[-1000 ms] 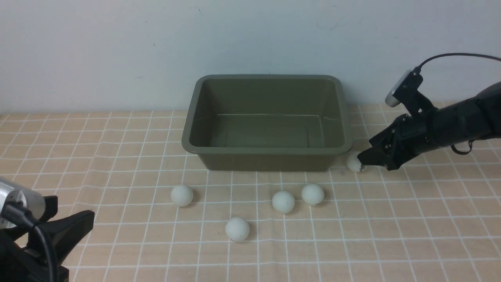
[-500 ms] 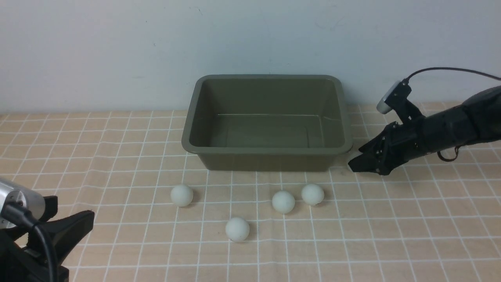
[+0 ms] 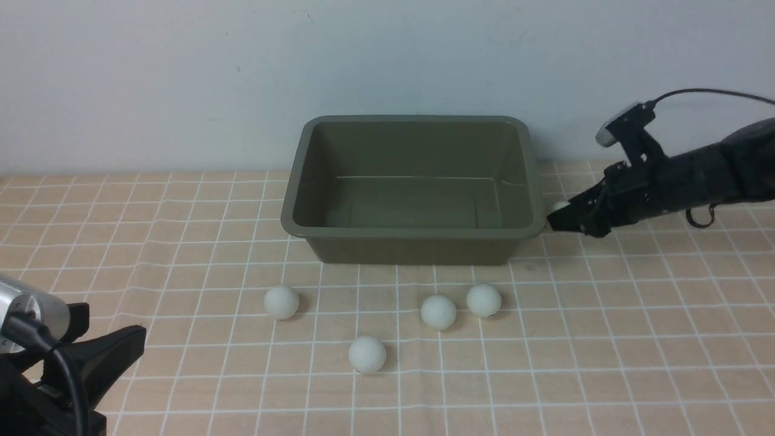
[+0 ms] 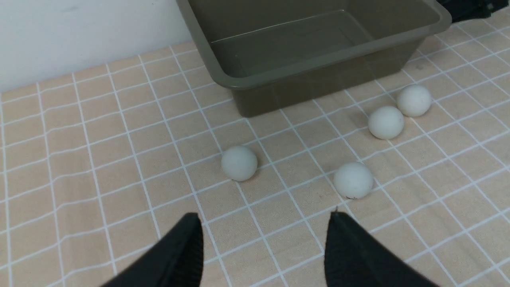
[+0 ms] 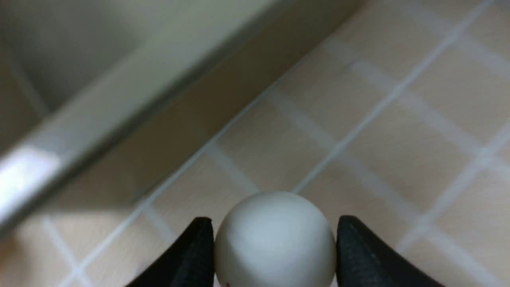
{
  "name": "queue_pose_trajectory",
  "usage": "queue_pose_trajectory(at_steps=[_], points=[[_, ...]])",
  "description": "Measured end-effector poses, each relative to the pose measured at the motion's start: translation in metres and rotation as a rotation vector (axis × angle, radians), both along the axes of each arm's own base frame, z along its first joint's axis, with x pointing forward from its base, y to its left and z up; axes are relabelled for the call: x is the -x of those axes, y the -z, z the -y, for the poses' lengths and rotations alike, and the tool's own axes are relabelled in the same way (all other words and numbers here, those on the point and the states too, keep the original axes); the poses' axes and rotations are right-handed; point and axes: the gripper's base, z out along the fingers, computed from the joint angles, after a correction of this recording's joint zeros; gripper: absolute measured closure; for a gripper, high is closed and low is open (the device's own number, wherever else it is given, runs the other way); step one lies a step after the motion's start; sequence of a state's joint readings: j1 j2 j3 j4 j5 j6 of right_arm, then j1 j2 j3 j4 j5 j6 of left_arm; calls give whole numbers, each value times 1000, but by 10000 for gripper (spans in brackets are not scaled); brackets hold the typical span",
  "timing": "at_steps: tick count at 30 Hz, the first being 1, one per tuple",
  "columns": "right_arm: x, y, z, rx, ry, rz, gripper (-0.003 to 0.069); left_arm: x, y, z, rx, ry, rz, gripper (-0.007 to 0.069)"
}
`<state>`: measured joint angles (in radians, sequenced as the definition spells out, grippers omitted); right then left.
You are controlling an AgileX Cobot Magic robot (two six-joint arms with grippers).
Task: Put the table tennis balls into the box on the light coffee tablecloth.
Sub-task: 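Reach for and grasp a ping pong ball on the table, then release the ping pong ball into the bin and lift the gripper away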
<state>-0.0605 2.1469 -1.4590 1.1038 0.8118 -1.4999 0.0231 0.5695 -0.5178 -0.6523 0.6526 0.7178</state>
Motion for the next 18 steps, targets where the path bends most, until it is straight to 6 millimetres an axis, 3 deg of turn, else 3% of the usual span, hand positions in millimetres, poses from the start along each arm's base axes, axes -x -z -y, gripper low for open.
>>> queue_pose_trajectory(at_steps=[4,5,8,13,18], points=[[-7,-49,6,-95,-6,36,300,0,0,0,0,0,0,285],[-8,-67,2,-128,-46,56,300,0,0,0,0,0,0,285],[-6,-86,-17,-190,-139,52,300,0,0,0,0,0,0,285],[0,-88,-59,-155,-248,26,300,0,0,0,0,0,0,285],[0,-72,-80,-32,-236,-17,300,0,0,0,0,0,0,285]])
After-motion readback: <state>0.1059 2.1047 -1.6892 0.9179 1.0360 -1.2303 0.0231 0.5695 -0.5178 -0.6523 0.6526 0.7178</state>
